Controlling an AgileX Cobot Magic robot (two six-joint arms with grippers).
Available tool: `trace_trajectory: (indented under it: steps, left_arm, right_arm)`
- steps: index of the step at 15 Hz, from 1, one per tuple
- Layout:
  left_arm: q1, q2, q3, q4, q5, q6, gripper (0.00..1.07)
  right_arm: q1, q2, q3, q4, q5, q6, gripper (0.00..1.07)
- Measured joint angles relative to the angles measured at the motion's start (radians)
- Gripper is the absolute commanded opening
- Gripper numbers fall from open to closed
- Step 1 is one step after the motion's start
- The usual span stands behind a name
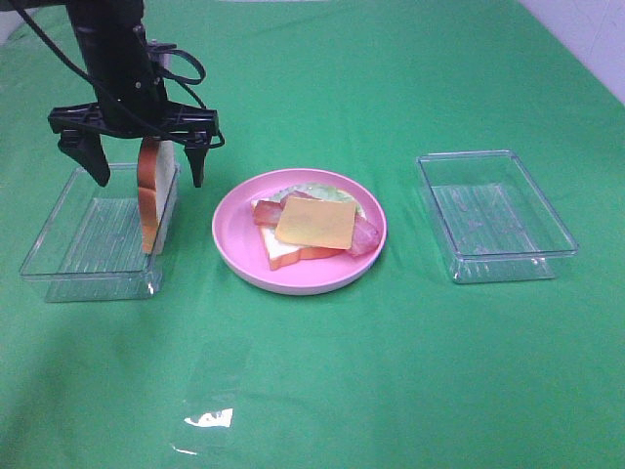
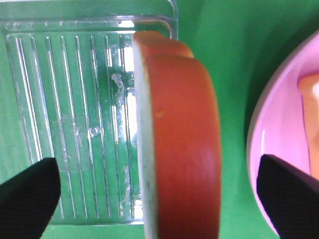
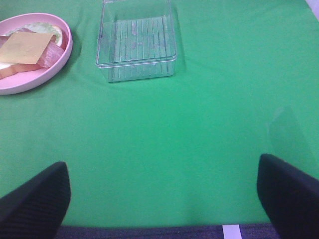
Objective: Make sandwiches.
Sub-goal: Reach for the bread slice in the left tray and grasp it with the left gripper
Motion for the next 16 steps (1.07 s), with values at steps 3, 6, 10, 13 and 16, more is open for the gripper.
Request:
trace_trajectory:
  steps: [3,6,10,13,16]
  left_arm:
    - [0.0,0.002,0.0,0.036,-0.02,-0.019,0.99]
    - [0.0,0.002,0.0,0.057,-0.038,-0.027,0.98]
    - [0.0,0.002,0.0,0.057,-0.047,-0.029,0.85]
    - [0.0,0.002,0.0,0.057,-0.045,-0.029,0.63]
    - [0.0,0.002,0.0,0.058,-0.031,-0.039,0.31]
  right_arm:
    - [0.0,0.0,0.0,0.0,0.0,0.0,0.98]
    - [0.0,0.0,0.0,0.0,0.0,0.0,0.98]
    - [0.0,0.0,0.0,0.0,0.0,0.0,0.98]
    - [0.0,0.0,0.0,0.0,0.0,0.0,0.98]
    - [0.0,0.0,0.0,0.0,0.0,0.0,0.98]
